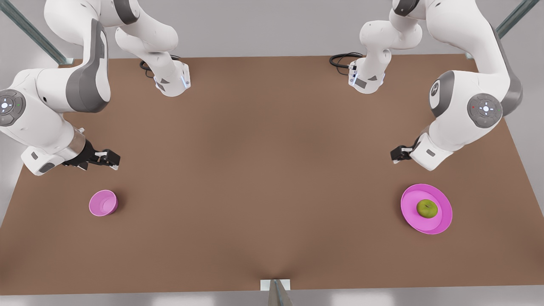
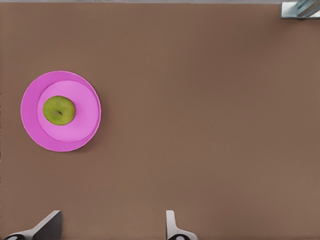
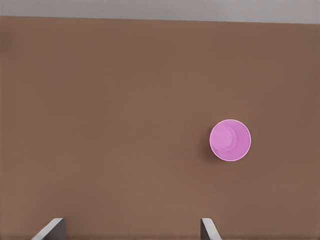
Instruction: Use the left arm to pick up the apple from the plate, transfer it to the gripper of the right arm, and then use the right arm to place it into the bowl
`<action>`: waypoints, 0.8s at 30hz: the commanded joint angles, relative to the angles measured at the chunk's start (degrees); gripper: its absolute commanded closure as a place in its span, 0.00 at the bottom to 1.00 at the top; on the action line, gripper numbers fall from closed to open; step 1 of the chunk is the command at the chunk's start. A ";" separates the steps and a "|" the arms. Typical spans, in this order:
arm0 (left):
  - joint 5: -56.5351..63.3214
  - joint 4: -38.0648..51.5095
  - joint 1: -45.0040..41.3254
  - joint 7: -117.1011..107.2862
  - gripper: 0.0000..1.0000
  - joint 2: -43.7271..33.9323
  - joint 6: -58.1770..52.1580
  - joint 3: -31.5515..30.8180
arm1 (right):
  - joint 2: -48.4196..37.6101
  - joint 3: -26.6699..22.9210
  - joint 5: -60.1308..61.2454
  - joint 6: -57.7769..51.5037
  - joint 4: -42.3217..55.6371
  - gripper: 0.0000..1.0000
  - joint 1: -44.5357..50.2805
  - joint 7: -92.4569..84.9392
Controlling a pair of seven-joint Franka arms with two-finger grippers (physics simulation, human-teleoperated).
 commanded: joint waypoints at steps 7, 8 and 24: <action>-7.45 -9.23 2.66 10.67 0.00 7.37 22.56 12.18 | -0.07 0.01 0.07 -0.02 0.03 0.00 -0.10 -0.79; -7.81 -9.76 2.66 10.67 0.00 9.74 25.55 13.58 | -0.07 0.01 0.07 -0.02 0.03 0.00 -0.10 -0.70; -14.48 -14.51 7.05 26.23 0.00 21.61 39.09 16.92 | -0.07 -0.08 0.07 -0.02 0.03 0.00 -0.10 -0.79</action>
